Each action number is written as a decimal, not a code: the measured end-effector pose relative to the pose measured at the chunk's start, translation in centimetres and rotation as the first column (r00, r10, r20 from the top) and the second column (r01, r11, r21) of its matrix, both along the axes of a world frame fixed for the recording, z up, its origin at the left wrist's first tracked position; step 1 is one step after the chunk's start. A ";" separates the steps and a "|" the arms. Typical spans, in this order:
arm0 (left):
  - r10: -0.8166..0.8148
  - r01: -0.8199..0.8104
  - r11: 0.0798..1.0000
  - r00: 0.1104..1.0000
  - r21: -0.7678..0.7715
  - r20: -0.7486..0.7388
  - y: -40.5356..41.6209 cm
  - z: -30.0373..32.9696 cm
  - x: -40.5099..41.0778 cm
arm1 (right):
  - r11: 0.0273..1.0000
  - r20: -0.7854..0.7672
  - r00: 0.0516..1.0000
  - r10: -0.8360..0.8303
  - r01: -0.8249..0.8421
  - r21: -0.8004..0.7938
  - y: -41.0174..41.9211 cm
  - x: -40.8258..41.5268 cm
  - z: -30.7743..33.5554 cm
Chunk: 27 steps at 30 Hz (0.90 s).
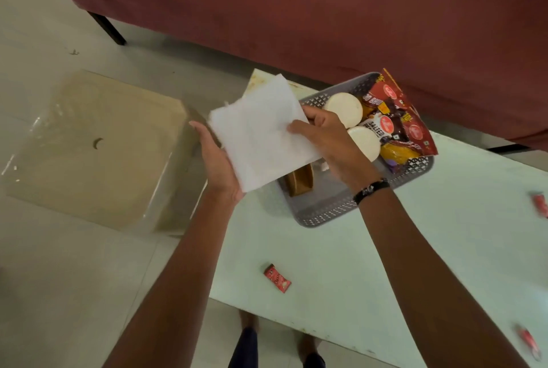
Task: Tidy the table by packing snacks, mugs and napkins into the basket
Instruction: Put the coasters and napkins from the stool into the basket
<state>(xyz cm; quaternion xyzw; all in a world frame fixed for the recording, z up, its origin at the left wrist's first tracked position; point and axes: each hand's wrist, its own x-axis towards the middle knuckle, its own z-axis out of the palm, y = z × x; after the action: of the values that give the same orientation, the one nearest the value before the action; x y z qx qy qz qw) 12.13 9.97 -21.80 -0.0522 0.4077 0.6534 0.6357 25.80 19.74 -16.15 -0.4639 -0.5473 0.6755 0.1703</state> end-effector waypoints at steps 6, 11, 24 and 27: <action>-0.253 0.148 0.948 0.888 -0.282 -0.384 0.5 0.0 6.3 | 0.991 0.395 0.919 0.003 -0.055 0.122 -1.4 6.0 -3.4; -0.548 0.045 0.801 0.458 -0.597 -0.700 -2.0 -0.7 11.2 | 0.956 0.526 0.835 -0.164 0.002 0.293 -6.6 8.7 -5.5; -0.476 -0.214 0.838 0.161 -0.501 -0.865 2.7 -0.7 10.1 | 0.792 0.618 0.738 -0.271 -0.194 0.578 -2.0 3.5 -5.8; -0.492 -0.216 0.841 0.076 -0.496 -0.867 3.0 -1.8 9.5 | 0.763 0.635 0.731 -0.250 -0.254 0.594 -1.9 3.2 -6.7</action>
<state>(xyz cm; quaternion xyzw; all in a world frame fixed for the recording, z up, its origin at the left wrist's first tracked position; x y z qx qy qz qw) 21.66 12.94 -23.60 0.2773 0.8836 0.3111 0.2134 29.03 17.88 -22.87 -0.5894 -0.7685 0.2256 0.1054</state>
